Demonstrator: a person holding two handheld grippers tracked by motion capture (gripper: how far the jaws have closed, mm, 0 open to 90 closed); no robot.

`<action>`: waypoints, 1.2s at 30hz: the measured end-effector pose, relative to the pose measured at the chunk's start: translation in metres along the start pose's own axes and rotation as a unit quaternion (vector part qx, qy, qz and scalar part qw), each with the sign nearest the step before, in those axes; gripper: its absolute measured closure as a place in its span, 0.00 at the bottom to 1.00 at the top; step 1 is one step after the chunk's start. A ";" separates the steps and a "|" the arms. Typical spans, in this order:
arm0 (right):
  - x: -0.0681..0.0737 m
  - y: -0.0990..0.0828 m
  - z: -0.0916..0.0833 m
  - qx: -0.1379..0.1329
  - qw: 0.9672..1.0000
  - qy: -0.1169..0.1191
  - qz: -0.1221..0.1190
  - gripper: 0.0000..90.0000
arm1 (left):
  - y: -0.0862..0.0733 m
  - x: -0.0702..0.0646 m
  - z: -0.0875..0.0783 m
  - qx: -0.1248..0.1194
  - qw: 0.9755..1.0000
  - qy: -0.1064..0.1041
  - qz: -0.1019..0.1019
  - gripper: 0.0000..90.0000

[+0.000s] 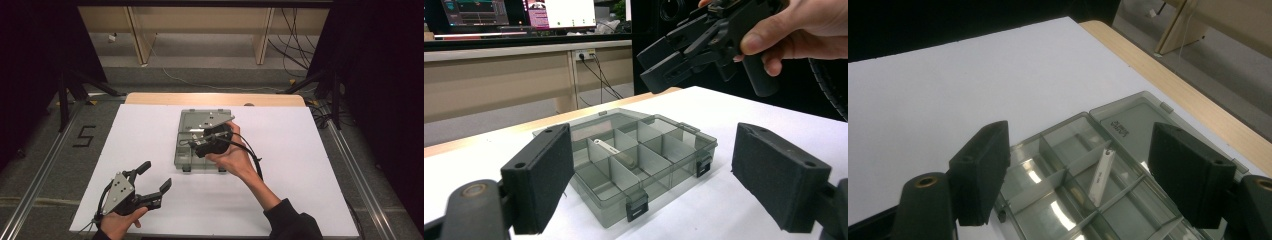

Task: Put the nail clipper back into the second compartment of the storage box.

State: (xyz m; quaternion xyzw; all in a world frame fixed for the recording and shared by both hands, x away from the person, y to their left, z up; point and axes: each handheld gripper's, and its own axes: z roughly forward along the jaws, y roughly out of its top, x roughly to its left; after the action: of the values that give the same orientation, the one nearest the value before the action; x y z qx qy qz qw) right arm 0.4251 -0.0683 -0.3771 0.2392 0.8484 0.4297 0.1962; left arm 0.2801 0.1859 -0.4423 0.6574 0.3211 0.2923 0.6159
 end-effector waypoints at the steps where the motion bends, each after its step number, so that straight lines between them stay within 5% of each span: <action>1: 0.001 -0.002 -0.003 0.000 1.000 0.000 0.003 0.29 | 0.000 0.001 0.000 -0.001 1.000 0.001 0.004 0.18; 18: 0.010 -0.017 -0.024 -0.034 0.999 0.007 0.003 0.28 | -0.001 -0.001 -0.001 0.006 1.000 0.006 -0.010 0.18; 19: 0.010 -0.019 -0.026 -0.034 0.999 0.007 0.002 0.28 | 0.000 0.003 -0.006 0.058 0.998 -0.012 0.027 0.18; 20: 0.010 -0.020 -0.027 -0.034 0.999 0.007 -0.002 0.28 | 0.001 0.007 -0.009 0.065 0.996 -0.007 0.055 0.18; 21: 0.011 -0.023 -0.030 -0.032 0.999 0.005 -0.003 0.28 | 0.002 0.007 -0.010 0.088 0.994 -0.032 0.063 0.18; 22: 0.011 -0.023 -0.030 -0.032 0.999 0.005 -0.003 0.28 | 0.002 0.007 -0.010 0.088 0.994 -0.032 0.063 0.18; 23: 0.011 -0.026 -0.033 -0.033 0.999 0.007 0.000 0.28 | 0.003 0.009 -0.011 0.079 0.994 0.000 0.073 0.18; 24: 0.011 -0.027 -0.034 -0.038 0.999 0.005 -0.001 0.28 | 0.002 0.009 -0.010 0.077 0.995 -0.004 0.068 0.18; 25: 0.011 -0.027 -0.034 -0.038 0.999 0.005 -0.001 0.28 | -0.001 -0.002 -0.001 0.009 1.000 0.002 -0.015 0.18; 36: 0.010 -0.038 -0.047 -0.055 0.998 0.005 0.002 0.28 | -0.001 -0.002 0.000 0.011 1.000 0.002 -0.012 0.18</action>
State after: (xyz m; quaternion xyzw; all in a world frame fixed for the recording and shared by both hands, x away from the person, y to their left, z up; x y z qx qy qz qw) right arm 0.3821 -0.1119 -0.3835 0.2278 0.8240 0.4771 0.2035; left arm 0.2788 0.1848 -0.4435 0.6596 0.3334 0.2823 0.6116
